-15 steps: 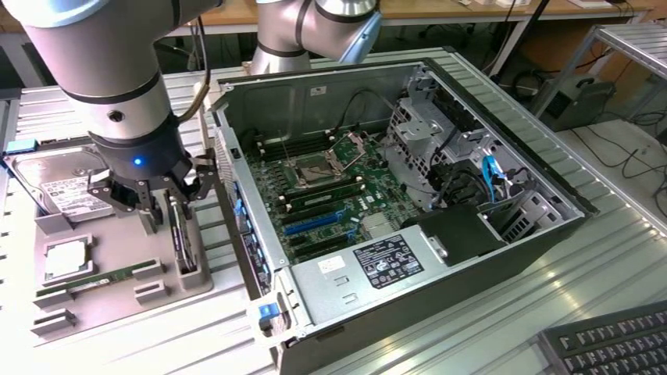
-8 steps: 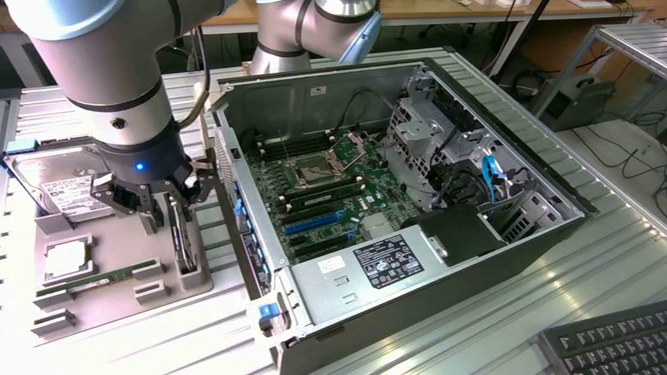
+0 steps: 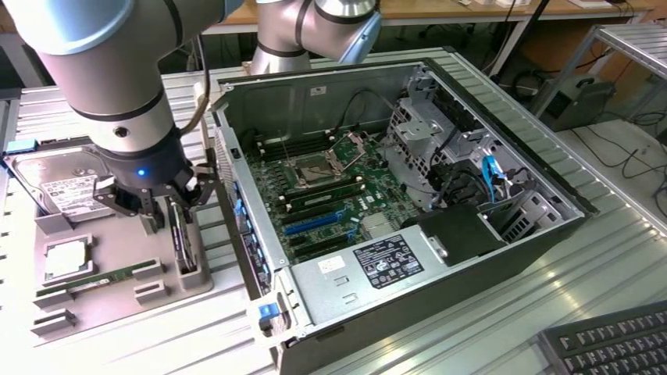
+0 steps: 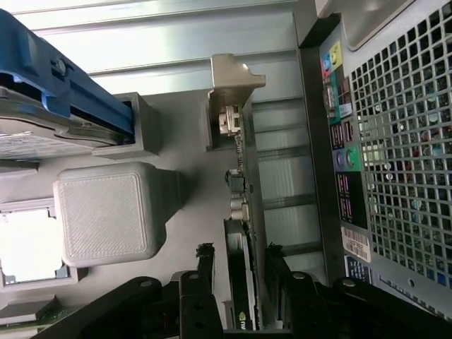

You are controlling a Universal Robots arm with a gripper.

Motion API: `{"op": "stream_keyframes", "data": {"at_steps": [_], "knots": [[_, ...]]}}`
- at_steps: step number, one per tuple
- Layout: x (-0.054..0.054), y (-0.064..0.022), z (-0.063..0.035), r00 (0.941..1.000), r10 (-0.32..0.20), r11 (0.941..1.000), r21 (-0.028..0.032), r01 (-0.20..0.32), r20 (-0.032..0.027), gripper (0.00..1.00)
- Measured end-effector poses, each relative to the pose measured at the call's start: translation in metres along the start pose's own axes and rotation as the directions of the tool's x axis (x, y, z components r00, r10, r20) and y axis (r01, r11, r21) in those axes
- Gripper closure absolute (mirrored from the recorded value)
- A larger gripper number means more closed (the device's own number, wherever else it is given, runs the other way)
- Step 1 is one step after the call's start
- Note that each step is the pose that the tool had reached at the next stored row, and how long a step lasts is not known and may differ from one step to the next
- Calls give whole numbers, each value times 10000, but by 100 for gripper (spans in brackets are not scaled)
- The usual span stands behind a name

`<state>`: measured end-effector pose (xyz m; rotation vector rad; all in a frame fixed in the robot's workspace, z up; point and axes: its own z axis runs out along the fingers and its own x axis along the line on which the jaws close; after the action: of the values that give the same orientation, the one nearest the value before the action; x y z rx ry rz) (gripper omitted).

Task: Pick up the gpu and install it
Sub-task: 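Pick up the gpu and move the gpu toward the slot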

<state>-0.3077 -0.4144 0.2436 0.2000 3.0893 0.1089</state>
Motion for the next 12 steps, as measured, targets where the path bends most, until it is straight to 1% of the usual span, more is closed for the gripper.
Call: {"op": "stream_keyframes", "data": {"at_steps": [2, 3, 6, 11, 12], "knots": [[-1, -11, 12, 10000, 12, 10000, -74, -12, -9, 58], [-3, -24, 14, 10000, 13, 10000, -82, -13, -10, 58], [-7, -63, 16, 10000, 13, 10000, -86, -13, -10, 58], [-7, -63, 18, 10000, 13, 10000, -86, -13, -11, 59], [-7, -63, 18, 10000, 13, 10000, -86, -13, -10, 66]]}}
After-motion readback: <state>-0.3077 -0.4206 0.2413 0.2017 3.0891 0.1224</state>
